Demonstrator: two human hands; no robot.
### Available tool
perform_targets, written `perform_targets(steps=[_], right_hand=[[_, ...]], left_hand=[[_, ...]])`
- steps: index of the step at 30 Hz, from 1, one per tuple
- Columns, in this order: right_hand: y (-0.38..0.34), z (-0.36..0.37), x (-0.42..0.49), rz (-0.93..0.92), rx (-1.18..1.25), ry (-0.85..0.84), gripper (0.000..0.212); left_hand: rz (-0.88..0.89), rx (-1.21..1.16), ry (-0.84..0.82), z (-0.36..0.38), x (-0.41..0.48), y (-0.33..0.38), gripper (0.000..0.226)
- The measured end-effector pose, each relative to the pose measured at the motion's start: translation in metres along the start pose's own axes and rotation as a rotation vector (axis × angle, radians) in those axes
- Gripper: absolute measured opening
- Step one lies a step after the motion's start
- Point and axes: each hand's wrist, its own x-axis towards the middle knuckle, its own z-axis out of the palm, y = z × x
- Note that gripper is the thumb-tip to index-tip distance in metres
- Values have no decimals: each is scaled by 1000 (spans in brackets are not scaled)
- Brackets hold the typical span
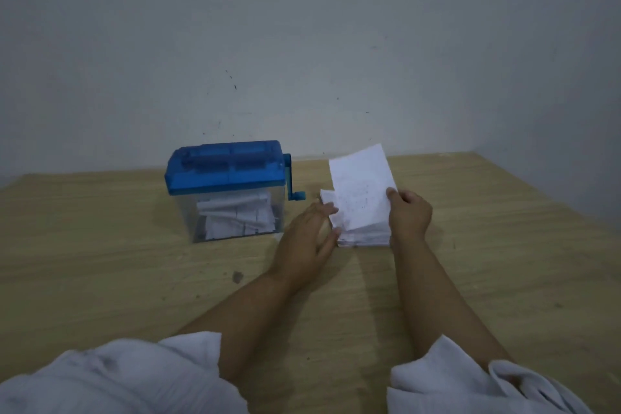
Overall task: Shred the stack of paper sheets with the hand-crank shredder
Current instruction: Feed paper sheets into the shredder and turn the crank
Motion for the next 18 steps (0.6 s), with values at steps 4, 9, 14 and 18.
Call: perform_targets(steps=[4,9,14,18], right_hand=[[-42,6,-17,169,349,-81,6],[-84,42,-50,101,363,-212,23],[-102,78,-77,-50,265,-330,34],[-118,98,-81,14,183,-566,18]], left_hand=[[-12,-252,249,-36,6,19,13],[-96,-423,282,-102,30,29,37],[-220,-385,269,-147,37,-6,16],[-307,-432,268,-179,39,-31,18]])
